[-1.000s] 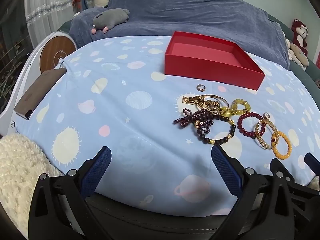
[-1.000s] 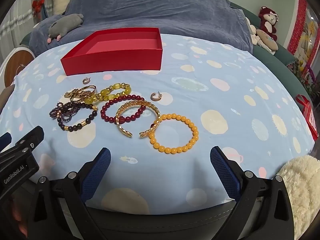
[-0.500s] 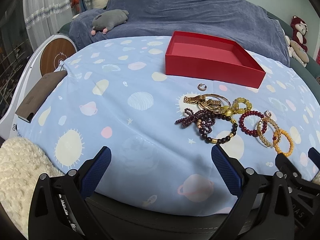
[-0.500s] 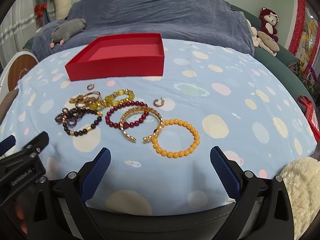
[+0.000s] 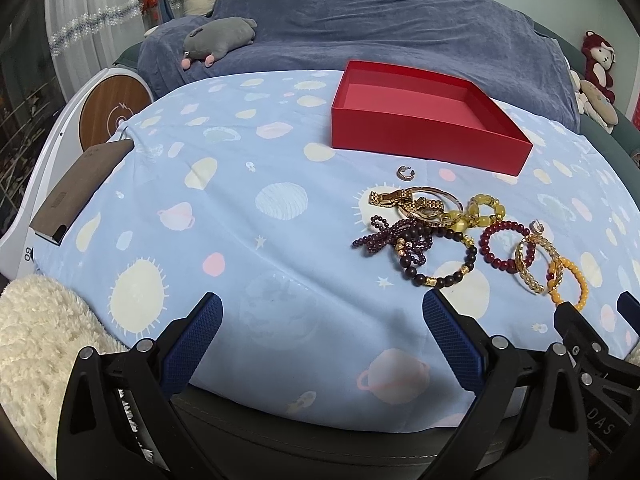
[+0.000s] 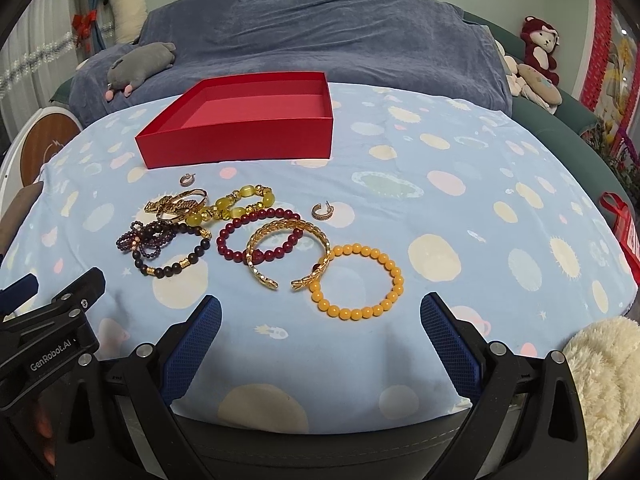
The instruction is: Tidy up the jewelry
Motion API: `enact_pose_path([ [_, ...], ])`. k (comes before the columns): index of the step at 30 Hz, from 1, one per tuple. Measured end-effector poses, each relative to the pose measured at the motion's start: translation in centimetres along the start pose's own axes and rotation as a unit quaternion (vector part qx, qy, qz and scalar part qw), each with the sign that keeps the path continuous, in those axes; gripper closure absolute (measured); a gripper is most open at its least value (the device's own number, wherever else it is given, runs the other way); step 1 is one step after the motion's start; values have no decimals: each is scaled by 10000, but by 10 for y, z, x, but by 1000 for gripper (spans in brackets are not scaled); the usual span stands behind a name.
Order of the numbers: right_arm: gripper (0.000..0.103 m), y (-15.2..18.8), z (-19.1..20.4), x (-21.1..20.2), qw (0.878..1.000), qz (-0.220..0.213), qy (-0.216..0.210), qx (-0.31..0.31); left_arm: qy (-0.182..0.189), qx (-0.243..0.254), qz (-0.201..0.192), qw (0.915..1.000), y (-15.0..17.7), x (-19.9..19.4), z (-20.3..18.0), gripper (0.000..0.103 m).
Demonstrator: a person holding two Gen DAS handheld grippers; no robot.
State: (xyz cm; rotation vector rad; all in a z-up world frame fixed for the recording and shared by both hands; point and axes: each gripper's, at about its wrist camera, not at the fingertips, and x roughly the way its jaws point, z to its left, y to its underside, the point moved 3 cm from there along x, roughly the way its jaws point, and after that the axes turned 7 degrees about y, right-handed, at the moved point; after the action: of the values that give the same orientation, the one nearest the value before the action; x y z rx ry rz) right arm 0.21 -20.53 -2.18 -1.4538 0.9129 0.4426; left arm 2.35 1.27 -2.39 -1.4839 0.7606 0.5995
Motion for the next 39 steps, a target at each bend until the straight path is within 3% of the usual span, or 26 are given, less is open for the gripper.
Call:
enact_pose_path([
  [39,7,1,1,-2,10000,-12,-51,-9,3,-11,-3,10000,0,0,1,7],
])
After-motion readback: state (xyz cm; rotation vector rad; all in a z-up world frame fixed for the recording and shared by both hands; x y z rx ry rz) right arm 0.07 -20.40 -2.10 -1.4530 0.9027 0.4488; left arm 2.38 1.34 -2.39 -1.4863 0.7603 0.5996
